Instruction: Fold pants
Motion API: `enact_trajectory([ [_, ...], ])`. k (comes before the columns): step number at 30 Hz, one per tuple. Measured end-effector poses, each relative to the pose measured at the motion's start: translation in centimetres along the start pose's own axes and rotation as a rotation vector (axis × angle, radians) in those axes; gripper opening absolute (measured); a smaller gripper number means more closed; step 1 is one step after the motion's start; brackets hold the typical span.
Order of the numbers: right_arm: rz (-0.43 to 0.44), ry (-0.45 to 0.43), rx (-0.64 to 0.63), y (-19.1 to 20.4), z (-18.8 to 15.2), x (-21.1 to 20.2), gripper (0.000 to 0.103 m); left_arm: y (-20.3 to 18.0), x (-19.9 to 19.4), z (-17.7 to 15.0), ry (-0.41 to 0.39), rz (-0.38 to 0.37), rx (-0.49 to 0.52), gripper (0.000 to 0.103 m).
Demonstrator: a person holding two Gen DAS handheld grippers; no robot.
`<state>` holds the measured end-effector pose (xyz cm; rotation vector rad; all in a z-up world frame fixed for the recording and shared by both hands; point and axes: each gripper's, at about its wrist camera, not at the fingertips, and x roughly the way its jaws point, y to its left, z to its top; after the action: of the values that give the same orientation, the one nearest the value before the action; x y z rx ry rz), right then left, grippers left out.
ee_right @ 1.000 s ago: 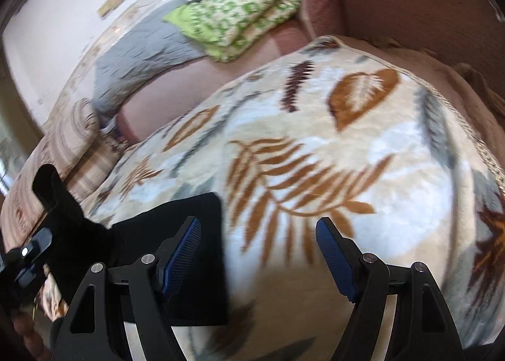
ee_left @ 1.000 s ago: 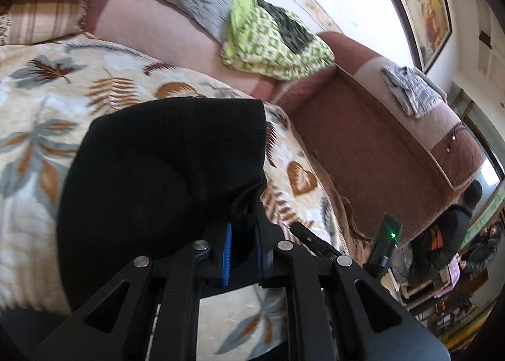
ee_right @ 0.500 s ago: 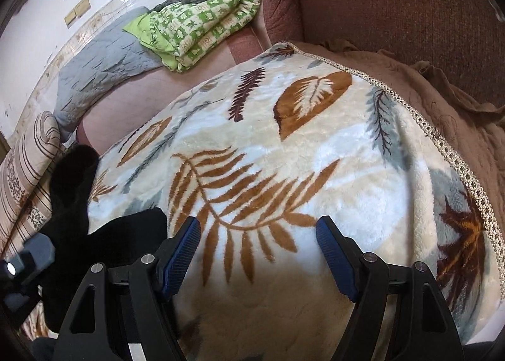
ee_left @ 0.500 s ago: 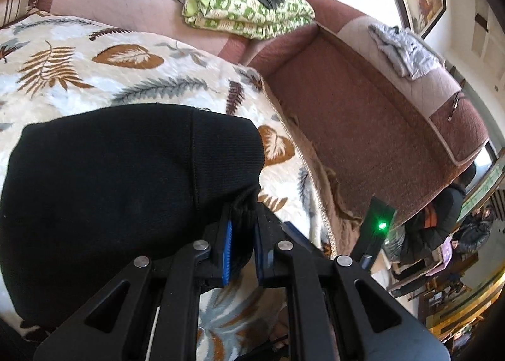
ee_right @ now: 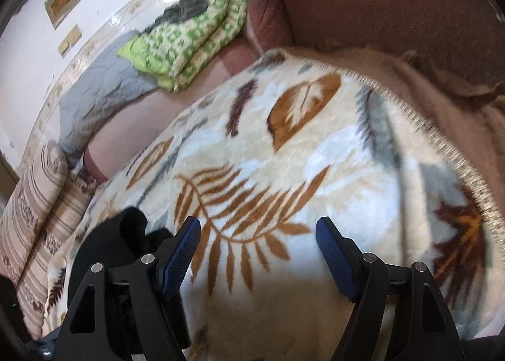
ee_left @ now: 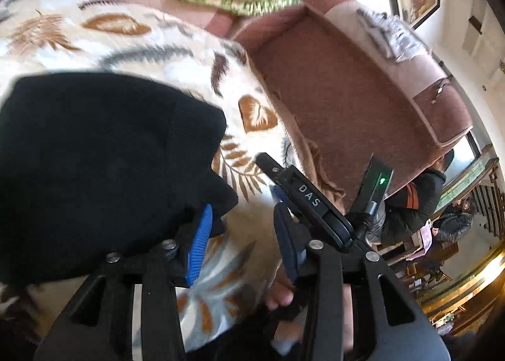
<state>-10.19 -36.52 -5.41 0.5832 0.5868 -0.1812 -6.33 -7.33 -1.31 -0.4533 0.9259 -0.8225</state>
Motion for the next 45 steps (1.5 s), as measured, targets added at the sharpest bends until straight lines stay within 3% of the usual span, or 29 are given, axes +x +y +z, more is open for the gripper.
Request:
enact_trajectory([
  [2, 0.047, -0.039, -0.114, 1.8, 0.1, -1.6, 0.077, 1.2, -2.8, 0.3, -0.077, 0.054, -0.038, 0.05],
  [4, 0.126, -0.073, -0.261, 4.1, -0.3, -3.1, 0.076, 3.1, -6.1, 0.5, -0.184, 0.175, -0.097, 0.054],
  [6, 0.241, -0.088, -0.436, 6.8, -1.4, -4.7, 0.074, 4.6, -8.4, 0.5, -0.24, 0.331, -0.141, 0.054],
  [7, 0.307, -0.064, -0.51, 8.1, -2.3, -5.0, 0.066, 5.0, -8.9, 0.5, -0.238, 0.395, -0.152, 0.054],
  [8, 0.346, -0.031, -0.543, 8.8, -2.9, -4.8, 0.05, 5.4, -9.1, 0.4, -0.224, 0.427, -0.156, 0.054],
  [9, 0.374, 0.021, -0.565, 9.5, -3.6, -4.3, 0.039, 5.6, -9.0, 0.2, -0.207, 0.429, -0.159, 0.054],
  [10, 0.376, 0.065, -0.584, 10.1, -4.1, -3.5, 0.017, 5.9, -8.5, 0.0, -0.182, 0.396, -0.173, 0.054],
  [11, 0.353, 0.088, -0.601, 10.4, -4.5, -2.8, 0.007, 6.1, -7.9, -0.1, -0.154, 0.37, -0.189, 0.054],
  [15, 0.315, 0.154, -0.614, 10.5, -5.1, -1.1, 0.006, 5.0, -5.7, -0.6, -0.139, 0.374, -0.133, 0.046],
  [17, 0.268, 0.203, -0.641, 10.3, -6.0, -0.1, 0.004, 5.2, -5.0, -0.7, -0.121, 0.392, -0.134, 0.03],
  [19, 0.235, 0.213, -0.649, 9.9, -6.4, 0.6, 0.0, 6.2, -3.7, -0.9, -0.078, 0.411, -0.13, 0.025],
  [25, 0.235, 0.22, -0.605, 9.4, -6.5, 0.9, 0.0, 5.9, -2.9, -1.2, -0.066, 0.467, -0.092, 0.026],
  [30, 0.298, 0.132, -0.629, 10.2, -6.4, -1.8, 0.003, 4.8, -3.4, -1.6, -0.095, 0.502, -0.04, 0.027],
  [32, 0.228, 0.232, -0.626, 9.9, -7.5, 0.0, 0.002, 4.9, -3.1, -1.4, -0.09, 0.507, -0.035, 0.027],
  [35, 0.244, 0.236, -0.581, 9.6, -6.8, 0.0, 0.0, 4.9, -3.0, -1.3, -0.083, 0.509, -0.039, 0.027],
  [38, 0.31, 0.21, -0.491, 9.1, -5.2, -0.4, 0.001, 4.6, -4.1, -0.2, -0.103, 0.466, -0.051, 0.027],
  [41, 0.329, 0.101, -0.508, 10.4, -2.8, -0.9, 0.004, 4.1, -5.5, 2.7, -0.173, 0.414, -0.022, 0.027],
  [43, 0.366, 0.085, -0.52, 11.7, -1.5, -0.3, 0.004, 4.3, -5.6, 4.6, -0.189, 0.379, -0.027, 0.027],
  [45, 0.372, 0.126, -0.557, 13.0, -1.6, 1.4, 0.005, 5.4, -4.2, 6.0, -0.151, 0.326, -0.066, 0.027],
])
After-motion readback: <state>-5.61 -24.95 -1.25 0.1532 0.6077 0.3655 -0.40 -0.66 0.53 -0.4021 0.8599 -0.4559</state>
